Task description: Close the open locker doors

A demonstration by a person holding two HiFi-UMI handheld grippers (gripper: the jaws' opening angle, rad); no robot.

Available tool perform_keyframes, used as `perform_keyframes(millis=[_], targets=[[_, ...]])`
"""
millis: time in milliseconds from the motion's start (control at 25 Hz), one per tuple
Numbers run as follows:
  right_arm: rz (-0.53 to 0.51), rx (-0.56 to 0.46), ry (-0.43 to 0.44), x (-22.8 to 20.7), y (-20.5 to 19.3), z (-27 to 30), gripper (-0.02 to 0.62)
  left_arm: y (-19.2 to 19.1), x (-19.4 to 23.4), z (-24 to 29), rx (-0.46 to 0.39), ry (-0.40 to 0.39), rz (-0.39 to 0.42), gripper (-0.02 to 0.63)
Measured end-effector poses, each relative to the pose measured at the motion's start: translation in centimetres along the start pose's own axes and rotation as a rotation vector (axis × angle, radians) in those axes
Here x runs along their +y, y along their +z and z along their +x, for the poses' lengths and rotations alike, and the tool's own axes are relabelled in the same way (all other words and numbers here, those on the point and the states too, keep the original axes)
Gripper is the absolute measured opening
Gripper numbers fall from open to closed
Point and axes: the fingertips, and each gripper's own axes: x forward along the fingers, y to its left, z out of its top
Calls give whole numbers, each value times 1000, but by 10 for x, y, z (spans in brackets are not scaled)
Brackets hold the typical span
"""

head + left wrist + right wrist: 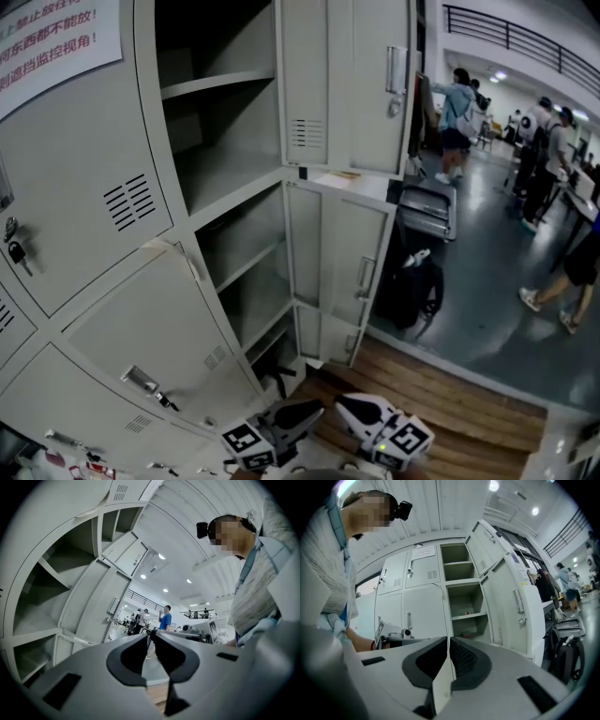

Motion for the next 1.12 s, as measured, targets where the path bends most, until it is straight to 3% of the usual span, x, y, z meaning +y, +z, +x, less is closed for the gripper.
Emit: perform_keyframes(millis=[320,600,920,1120], targets=[[-13,8,67,-37,3,-11,3,4,4,26,-35,59,-2,46],[-12,22,104,-72,4,-22,5,15,13,44,-50,125,44,46],[-33,20,70,-122,12,-22,5,20,32,58,-31,162,100,46],[-43,33,29,-150,23,-12,6,14,35,64,-20,181,87,46]])
